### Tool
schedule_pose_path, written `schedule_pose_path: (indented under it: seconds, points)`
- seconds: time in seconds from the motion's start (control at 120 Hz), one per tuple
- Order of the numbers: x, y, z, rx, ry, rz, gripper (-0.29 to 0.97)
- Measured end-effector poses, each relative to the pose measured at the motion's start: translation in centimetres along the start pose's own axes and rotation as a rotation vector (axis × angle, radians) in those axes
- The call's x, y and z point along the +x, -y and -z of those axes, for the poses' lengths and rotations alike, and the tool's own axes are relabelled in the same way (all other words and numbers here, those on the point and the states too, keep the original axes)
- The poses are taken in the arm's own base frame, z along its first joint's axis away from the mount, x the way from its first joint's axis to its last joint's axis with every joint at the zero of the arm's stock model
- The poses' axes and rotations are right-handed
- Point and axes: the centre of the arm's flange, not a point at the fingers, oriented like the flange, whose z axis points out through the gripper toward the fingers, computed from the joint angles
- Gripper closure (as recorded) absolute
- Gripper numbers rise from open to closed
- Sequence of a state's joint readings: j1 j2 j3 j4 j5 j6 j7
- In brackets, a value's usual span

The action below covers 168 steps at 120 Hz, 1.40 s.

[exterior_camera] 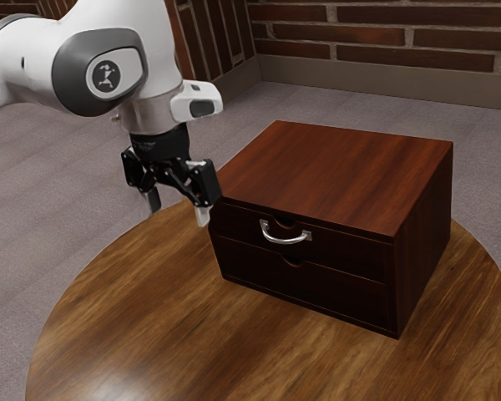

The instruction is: Pull the drawer handle with one arm to open the drawer

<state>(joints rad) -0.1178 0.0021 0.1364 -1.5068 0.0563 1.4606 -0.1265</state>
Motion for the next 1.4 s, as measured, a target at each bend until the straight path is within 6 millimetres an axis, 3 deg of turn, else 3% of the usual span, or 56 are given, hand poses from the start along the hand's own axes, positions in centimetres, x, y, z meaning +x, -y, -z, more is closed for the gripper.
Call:
schedule_pose_path:
  seconds: [0.267, 0.383, 0.483, 0.867, 1.133, 1.4]
  points:
    - [0.2, 0.7, 0.8, -0.005, -0.037, 0.031, 0.00]
    - [-1.3, 1.6, 7.5, -0.021, -0.152, 0.051, 0.00]
    - [-1.9, 2.3, 9.0, -0.024, -0.168, 0.068, 0.00]
    - [-1.6, 4.5, 8.5, -0.037, -0.141, 0.171, 0.00]
    - [-0.5, 5.1, 8.0, -0.177, -0.143, 0.577, 0.00]
    - [0.7, 5.9, 4.1, -0.208, -0.107, 0.911, 0.00]
